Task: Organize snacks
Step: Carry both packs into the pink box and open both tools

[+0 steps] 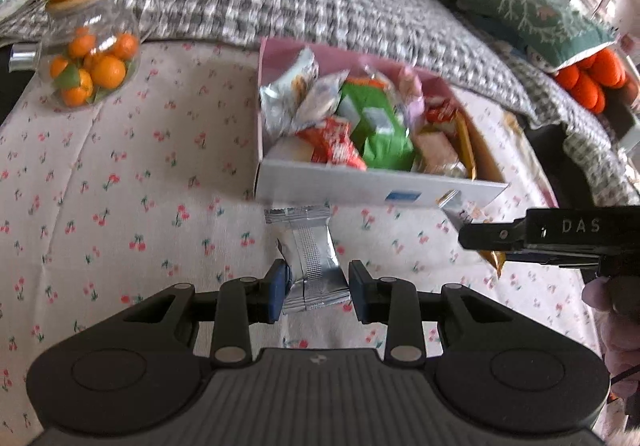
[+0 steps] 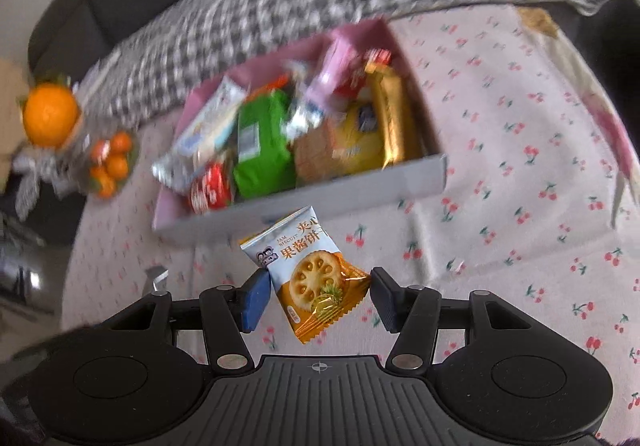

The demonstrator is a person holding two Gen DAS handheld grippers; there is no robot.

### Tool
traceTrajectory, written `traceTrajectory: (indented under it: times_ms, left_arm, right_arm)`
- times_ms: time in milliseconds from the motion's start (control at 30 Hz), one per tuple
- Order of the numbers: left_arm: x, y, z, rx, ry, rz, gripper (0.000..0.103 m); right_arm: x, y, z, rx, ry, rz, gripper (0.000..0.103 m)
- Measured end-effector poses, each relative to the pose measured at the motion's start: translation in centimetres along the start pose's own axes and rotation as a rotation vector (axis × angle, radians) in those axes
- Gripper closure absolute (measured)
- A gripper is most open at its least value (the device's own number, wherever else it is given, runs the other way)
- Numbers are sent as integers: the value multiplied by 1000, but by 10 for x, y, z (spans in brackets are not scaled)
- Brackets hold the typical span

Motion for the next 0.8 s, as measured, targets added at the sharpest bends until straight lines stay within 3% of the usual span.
traceTrajectory:
  times_ms: [400, 567, 800]
  left_arm:
    - [-12, -27, 15, -39, 43, 81, 73]
    - [-29, -41, 22, -44, 62, 100, 73]
    - [-55, -63, 30, -113, 30, 110, 73]
  right_arm:
    - [5, -39, 33, -227, -35, 131, 49]
    - [-2, -52, 33, -255, -52, 171, 48]
    - [-18, -63, 23, -234, -63, 207, 48]
Point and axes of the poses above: each gripper's, at about its wrist camera, not at the fingertips, and x roughly against the way its jaws point, z to its right, y to its underside, the point moved 5 cm from there along -x, roughly the way its jaws point, and after that the axes turned 9 degrees about y, right-handed, at the moved point
